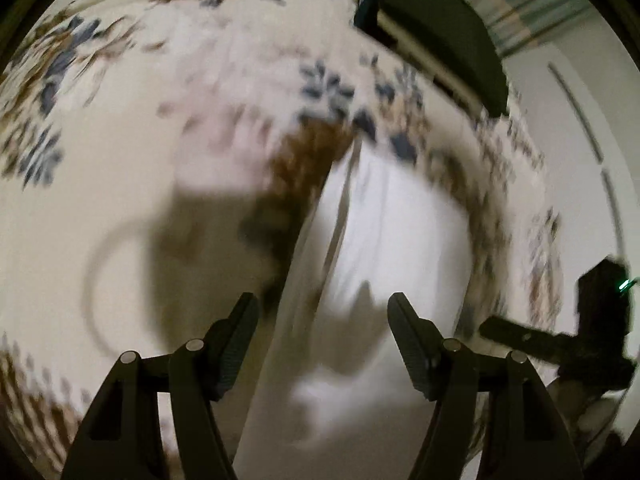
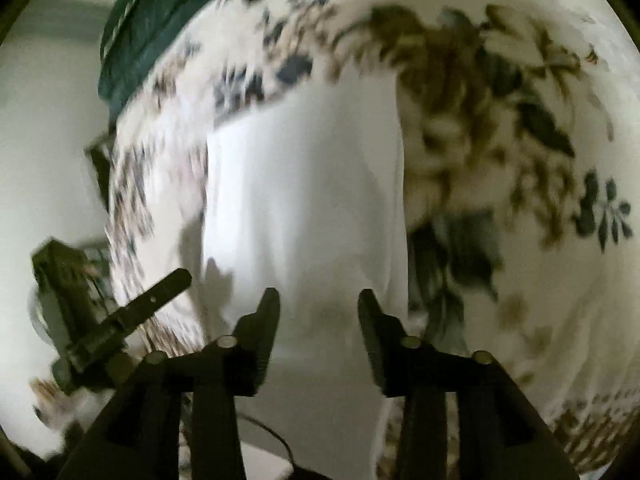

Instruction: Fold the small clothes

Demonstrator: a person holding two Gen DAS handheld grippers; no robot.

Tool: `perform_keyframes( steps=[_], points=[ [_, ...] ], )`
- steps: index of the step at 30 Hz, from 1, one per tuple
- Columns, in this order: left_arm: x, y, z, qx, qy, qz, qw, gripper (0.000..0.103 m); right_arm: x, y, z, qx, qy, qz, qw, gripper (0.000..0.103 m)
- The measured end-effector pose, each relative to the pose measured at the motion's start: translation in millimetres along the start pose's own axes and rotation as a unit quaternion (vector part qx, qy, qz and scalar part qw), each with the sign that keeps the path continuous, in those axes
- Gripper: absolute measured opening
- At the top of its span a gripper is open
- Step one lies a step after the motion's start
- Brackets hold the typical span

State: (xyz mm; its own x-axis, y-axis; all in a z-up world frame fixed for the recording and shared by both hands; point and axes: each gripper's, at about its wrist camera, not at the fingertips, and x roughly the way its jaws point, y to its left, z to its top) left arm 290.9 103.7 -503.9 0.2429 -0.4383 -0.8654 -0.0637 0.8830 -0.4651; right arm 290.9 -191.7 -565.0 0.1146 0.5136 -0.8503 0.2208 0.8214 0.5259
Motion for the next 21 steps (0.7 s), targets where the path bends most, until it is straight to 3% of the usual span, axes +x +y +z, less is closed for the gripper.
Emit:
perform_keyframes(
  steps=[3,7,9,10,12,15,18,20,21],
  points=[
    [15,-1,35,-0.014,-0.008,-0.03,0.9994,0.065,-5,-20,31,0.055,-0.022,0.029,0.998,0.047],
    [64,0,70,-0.01,0.015,-0.044,0.9989,0.061,12,-37,66,0.098,-0.027,0.048,0.994,0.047],
    [80,0,74,0.002,0.021,-0.049,0.9986,0.022,26,-39,82,0.109,-0.024,0.048,0.993,0.046],
    [86,-1,76,0.015,0.026,-0.039,0.9988,0.009,38,-34,87,0.114,-0.024,0.049,0.992,0.038],
    [89,1,79,0.03,0.022,-0.031,0.9988,0.007,46,-34,94,0.108,-0.028,0.021,0.993,0.018],
    [85,8,84,0.021,0.027,-0.037,0.9987,0.009,50,-28,103,0.093,-0.042,-0.034,0.994,0.011],
    [74,10,83,0.01,0.044,-0.043,0.9981,0.02,42,-27,100,0.092,-0.026,-0.043,0.994,0.011],
    [55,7,70,0.013,0.042,-0.053,0.9976,0.048,30,-22,86,0.083,-0.016,-0.018,0.996,0.013],
    [48,3,64,0.014,0.039,-0.059,0.9974,0.056,24,-18,77,0.073,-0.012,-0.008,0.997,0.018]
  ],
)
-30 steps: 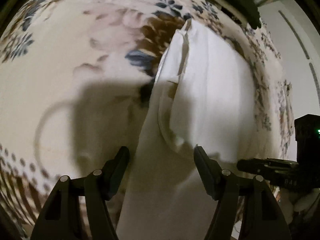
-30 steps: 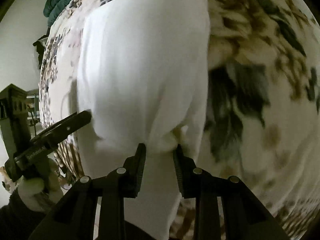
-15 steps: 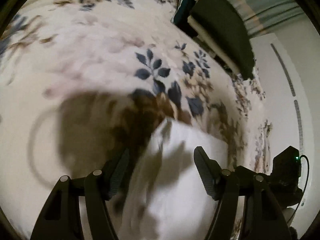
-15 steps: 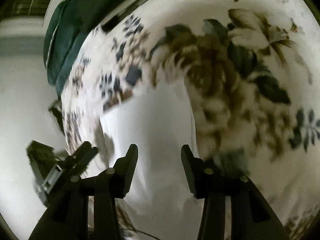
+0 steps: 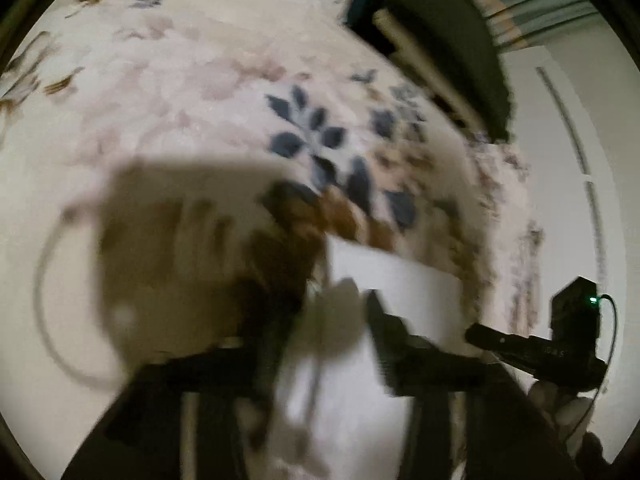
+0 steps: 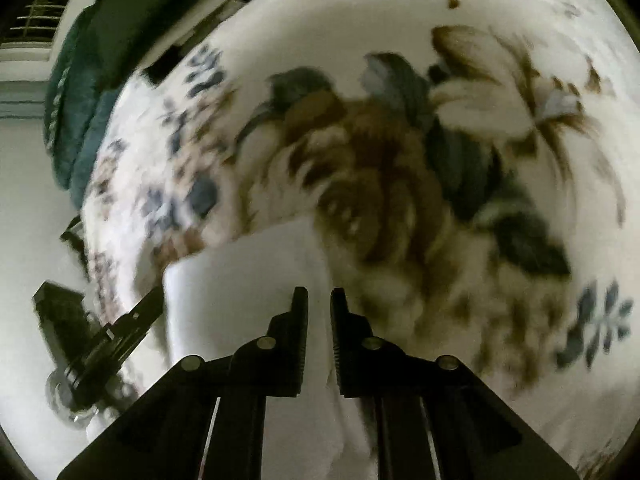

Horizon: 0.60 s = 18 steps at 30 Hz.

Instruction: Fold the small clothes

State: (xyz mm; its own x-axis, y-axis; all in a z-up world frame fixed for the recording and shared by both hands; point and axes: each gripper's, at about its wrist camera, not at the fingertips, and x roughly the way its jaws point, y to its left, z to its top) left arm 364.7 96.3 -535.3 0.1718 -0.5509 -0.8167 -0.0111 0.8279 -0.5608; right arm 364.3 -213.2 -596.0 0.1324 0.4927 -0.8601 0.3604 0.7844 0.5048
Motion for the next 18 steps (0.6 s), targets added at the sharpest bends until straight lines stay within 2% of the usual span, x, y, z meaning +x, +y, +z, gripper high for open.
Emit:
perform_keyframes(
  steps=[1,3,5,8,11,13,15,18],
  points=[
    [-7,-5,-12,0.002,-0.002,-0.006,1.0,0.063,-6,-1,-9,-0.008,0.004,0.005,1.0,0.023],
    [-11,-12,-35,0.017,0.013,-0.005,0.9998,0.063,-10,2,-33,-0.023,0.028,0.003,0.999,0.026],
    [-2,-16,-59,0.035,0.038,0.026,0.9983,0.063,-4,1,-54,-0.029,0.053,-0.008,0.998,0.026],
    [10,-12,-90,0.031,0.069,0.063,0.9952,0.063,8,-9,-86,-0.037,0.085,-0.042,0.995,0.026],
    [-20,-11,-118,0.008,0.043,0.037,0.9984,0.063,4,-17,-106,-0.027,0.091,-0.034,0.995,0.028],
    [-43,-11,-134,-0.003,0.024,0.028,0.9993,0.063,-11,-24,-117,-0.012,0.077,-0.014,0.997,0.05],
    [-66,-5,-155,-0.02,0.012,0.022,0.9995,0.063,-23,-31,-129,0.001,0.07,0.003,0.998,0.062],
    [-80,14,-186,-0.04,0.015,0.024,0.9988,0.067,-32,-52,-162,0.022,0.086,0.016,0.996,0.062]
  ],
)
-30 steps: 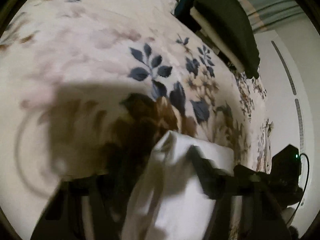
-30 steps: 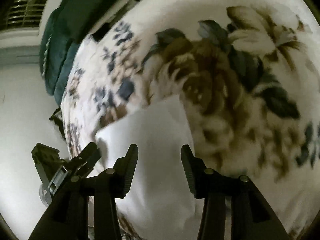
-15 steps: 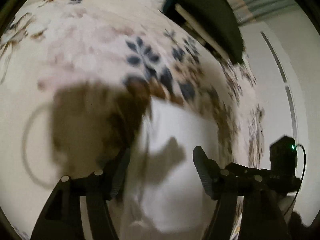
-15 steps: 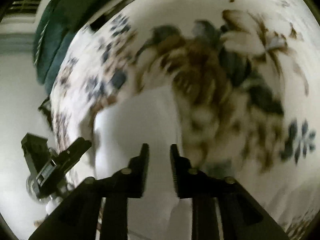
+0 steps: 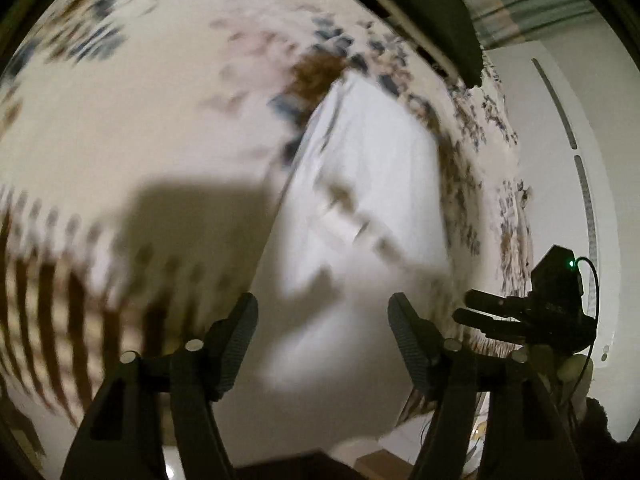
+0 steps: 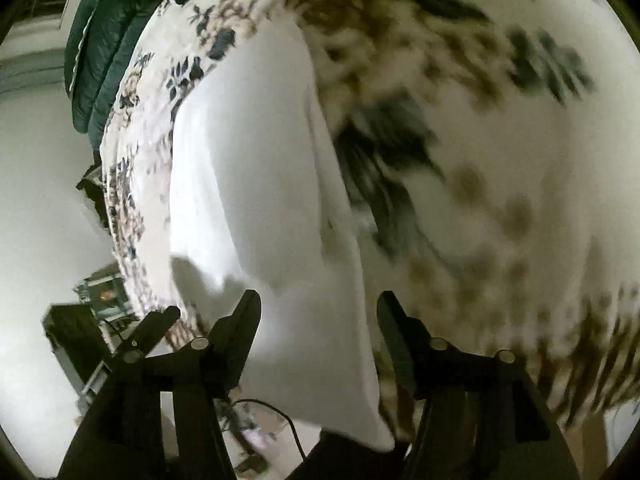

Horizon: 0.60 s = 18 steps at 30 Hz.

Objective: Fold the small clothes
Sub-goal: 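Grasp the folded T-shirt edge with both grippers and lift it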

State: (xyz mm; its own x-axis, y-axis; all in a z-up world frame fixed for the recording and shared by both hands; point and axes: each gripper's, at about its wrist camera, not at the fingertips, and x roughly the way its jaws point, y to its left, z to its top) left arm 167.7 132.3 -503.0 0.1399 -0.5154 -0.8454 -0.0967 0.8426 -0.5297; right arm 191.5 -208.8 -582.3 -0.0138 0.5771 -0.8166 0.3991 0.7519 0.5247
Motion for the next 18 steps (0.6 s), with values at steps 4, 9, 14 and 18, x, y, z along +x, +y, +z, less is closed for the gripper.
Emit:
perform_keyframes(
  steps=[4,9,14,18],
  points=[
    [17,33,-39,-0.025,0.042,0.009,0.9988,0.067,19,-36,-51,0.03,0.043,0.002,0.999,0.062],
    [46,59,-75,-0.039,0.083,-0.018,0.9956,0.066,67,-62,-94,0.053,0.08,0.03,0.995,0.062],
    [46,62,-82,-0.057,0.06,-0.047,0.9955,0.063,93,-76,-108,0.079,0.09,0.072,0.99,0.063],
    [33,50,-88,-0.042,0.047,-0.031,0.9975,0.003,92,-73,-118,0.071,0.089,0.086,0.99,0.046]
  ],
)
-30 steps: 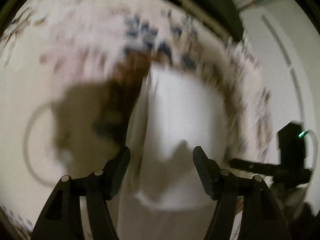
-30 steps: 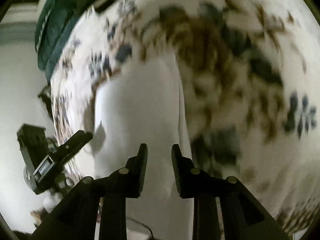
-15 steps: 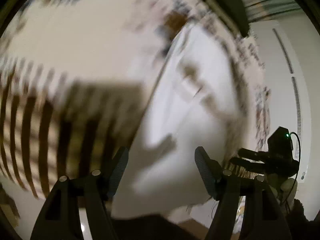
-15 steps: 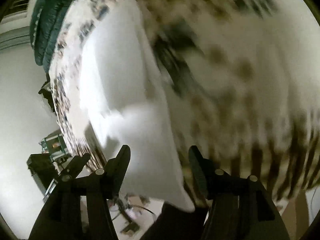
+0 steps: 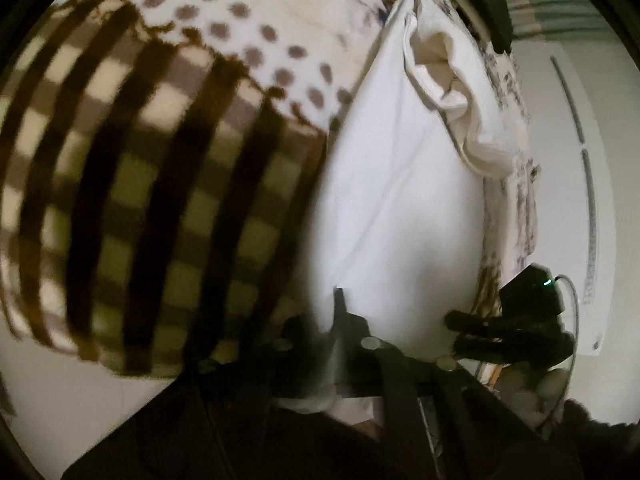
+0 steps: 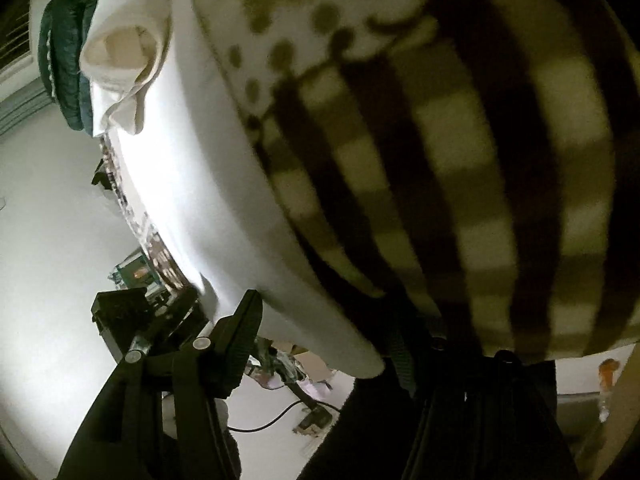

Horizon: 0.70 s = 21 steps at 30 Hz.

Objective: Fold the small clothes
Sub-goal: 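Grasp the folded T-shirt edge with both grippers and lift it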

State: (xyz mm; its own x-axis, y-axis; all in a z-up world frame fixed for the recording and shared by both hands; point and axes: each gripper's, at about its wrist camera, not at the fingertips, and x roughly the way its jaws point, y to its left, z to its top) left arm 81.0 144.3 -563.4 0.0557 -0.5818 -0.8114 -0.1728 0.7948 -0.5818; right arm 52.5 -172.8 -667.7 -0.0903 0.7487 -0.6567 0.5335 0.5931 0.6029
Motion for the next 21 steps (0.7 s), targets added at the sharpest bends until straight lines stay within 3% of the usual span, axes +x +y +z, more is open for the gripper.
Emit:
perform_keyframes(
  steps=[1,4,13,16,21],
  points=[
    [-2,-2,-2,-0.003,-0.004,-0.001,1.0,0.003,-2,2,-1,-0.003,0.001,-0.002,1.0,0.021],
    [-12,-8,-2,-0.029,-0.004,-0.022,0.9993,0.003,-4,9,-11,0.0,-0.006,0.007,1.0,0.007],
    [-56,-34,20,-0.078,-0.037,-0.124,0.9885,0.003,-47,45,-11,0.003,-0.024,0.109,0.994,0.004],
    [-65,-49,48,-0.082,-0.064,-0.158,0.9819,0.003,-71,62,2,-0.002,-0.038,0.137,0.99,0.004],
    [-53,-68,115,-0.099,-0.093,-0.214,0.9672,0.003,-107,97,56,-0.008,-0.08,0.166,0.983,0.004]
  ],
)
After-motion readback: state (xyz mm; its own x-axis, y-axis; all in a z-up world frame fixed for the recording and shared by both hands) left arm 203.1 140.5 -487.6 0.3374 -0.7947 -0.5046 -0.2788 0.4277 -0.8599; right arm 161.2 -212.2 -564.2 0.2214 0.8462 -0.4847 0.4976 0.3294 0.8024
